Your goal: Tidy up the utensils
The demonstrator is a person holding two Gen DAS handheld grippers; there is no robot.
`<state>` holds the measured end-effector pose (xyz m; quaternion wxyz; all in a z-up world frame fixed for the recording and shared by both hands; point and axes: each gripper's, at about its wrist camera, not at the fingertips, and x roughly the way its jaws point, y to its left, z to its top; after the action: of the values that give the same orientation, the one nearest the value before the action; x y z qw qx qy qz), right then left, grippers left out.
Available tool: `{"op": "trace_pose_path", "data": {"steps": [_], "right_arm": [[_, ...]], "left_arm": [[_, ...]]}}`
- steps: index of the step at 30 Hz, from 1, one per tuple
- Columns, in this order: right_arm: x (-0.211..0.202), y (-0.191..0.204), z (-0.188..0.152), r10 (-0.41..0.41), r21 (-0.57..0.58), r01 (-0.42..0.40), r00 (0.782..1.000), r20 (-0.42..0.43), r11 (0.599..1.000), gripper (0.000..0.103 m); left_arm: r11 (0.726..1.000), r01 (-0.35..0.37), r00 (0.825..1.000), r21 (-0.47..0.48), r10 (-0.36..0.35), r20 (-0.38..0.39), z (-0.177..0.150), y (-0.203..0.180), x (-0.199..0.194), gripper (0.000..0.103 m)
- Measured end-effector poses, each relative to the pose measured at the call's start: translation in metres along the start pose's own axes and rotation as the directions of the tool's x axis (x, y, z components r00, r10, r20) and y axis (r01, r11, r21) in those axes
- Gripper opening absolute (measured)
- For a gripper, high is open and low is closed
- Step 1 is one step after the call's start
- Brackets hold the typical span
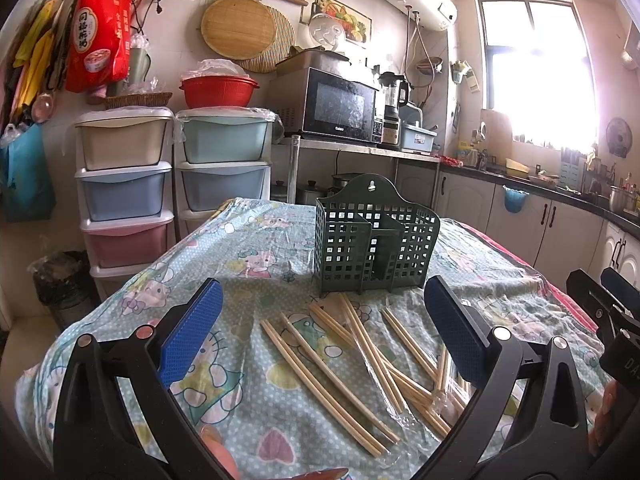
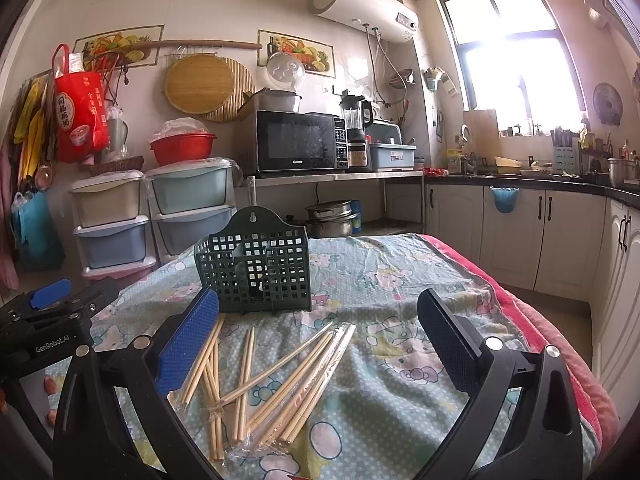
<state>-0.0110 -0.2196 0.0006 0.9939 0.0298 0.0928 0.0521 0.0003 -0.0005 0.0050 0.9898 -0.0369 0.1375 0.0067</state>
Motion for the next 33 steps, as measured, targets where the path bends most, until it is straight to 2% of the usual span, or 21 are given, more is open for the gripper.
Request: {"op": "trace_pose_path", "data": {"steps": [19,27,33], "right_arm": [[-0.002,0.001,0.003,0.003,0.000,-0.003,1.000,-0.005,1.000,0.097],[0.008,0.010,0.004,0.064,-0.051,-0.066,0.997,-0.033,0.997,0.097],[0.020,0.021,0.009,0.121,-0.073,-0.127,0.989,-0.084,0.989,0.097]], "left_arm": [[1.000,0.001,1.000,-0.006,-0.001,-0.004,-0.001,0.002,-0.001,0.093],[0.999,-0.025,0.999,-0.043,0.024,-0.025,-0.001,0.015,0.006,0.093],[0.996,-0.039,0.999,-0.075,0.037,-0.034,0.001,0.030,0.008,0.093]]}}
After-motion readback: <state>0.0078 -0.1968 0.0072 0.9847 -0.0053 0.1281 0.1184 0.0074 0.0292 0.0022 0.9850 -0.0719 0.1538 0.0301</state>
